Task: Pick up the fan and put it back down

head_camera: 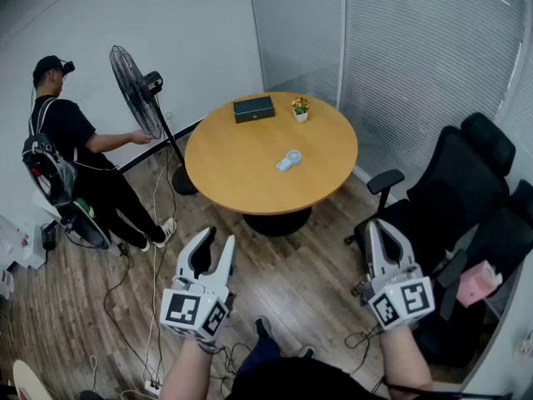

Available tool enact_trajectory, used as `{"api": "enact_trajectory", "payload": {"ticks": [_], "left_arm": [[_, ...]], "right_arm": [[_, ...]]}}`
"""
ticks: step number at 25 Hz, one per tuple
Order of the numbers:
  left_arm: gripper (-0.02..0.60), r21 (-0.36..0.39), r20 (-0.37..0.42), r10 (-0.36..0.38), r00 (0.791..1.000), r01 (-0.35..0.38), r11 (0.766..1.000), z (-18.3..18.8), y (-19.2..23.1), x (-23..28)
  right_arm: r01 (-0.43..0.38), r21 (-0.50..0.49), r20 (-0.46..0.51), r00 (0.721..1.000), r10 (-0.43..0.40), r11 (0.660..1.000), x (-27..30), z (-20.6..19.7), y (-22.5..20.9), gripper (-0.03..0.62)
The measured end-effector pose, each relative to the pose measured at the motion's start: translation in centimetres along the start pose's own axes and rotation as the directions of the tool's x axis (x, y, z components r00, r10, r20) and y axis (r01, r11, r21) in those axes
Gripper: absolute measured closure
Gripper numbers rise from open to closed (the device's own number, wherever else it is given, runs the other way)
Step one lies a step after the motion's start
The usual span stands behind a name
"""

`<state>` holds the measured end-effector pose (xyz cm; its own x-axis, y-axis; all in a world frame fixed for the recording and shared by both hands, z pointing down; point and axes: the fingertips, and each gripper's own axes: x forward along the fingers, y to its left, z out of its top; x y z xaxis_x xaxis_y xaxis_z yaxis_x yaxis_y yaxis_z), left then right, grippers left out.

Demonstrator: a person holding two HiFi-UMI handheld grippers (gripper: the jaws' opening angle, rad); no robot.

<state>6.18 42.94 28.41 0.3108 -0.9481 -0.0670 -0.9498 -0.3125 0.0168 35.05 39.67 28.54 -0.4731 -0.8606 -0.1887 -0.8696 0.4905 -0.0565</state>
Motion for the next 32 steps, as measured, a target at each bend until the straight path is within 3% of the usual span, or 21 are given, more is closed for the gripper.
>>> {"api": "enact_trajectory", "payload": {"ticks": [7, 12, 15, 17, 19, 22, 32], "left_arm": [[0.436, -0.003, -0.008, -0.011, 1.000, 0.011, 1.000, -0.1, 1.6, 1.9], [0.436, -0.011, -0.016, -0.019, 1.000, 0.019, 1.000, -0.6, 4.0, 3.5], [0.436, -0.015, -0.010, -0.016, 1.000, 0.015, 1.000, -1.0, 6.2, 4.5], [0.428, -0.012, -0.006, -0.018, 1.000, 0.018, 1.000, -1.4, 7.8, 5.4], [0.380, -0.006, -0.015, -0.026, 1.000, 0.026, 1.000, -1.9, 9.5, 6.3], [0.347, -0.018, -0.022, -0.037, 0.999, 0.037, 0.999, -2.6, 12.4, 7.5], [0.345, -0.107, -0.039, -0.078, 0.996, 0.073, 0.992, -6.1, 22.1, 11.6]], "right_arm": [[0.005, -0.002, -0.003, 1.000, -0.005, 1.000, 2.2, -0.4, -0.1, 0.595], [0.053, 0.005, 0.001, 0.999, -0.053, 0.999, 4.4, -0.9, -0.4, 0.595], [0.078, 0.001, 0.004, 0.997, -0.078, 0.997, 6.1, -1.5, -0.3, 0.585], [0.096, -0.009, -0.002, 0.995, -0.096, 0.995, 7.5, -2.0, -0.2, 0.525], [0.112, -0.011, -0.005, 0.994, -0.112, 0.994, 9.1, -2.5, 0.1, 0.478], [0.133, -0.013, -0.016, 0.991, -0.133, 0.991, 11.4, -3.3, 1.0, 0.471], [0.193, -0.065, -0.062, 0.978, -0.197, 0.979, 19.3, -5.0, 4.5, 0.479]]}}
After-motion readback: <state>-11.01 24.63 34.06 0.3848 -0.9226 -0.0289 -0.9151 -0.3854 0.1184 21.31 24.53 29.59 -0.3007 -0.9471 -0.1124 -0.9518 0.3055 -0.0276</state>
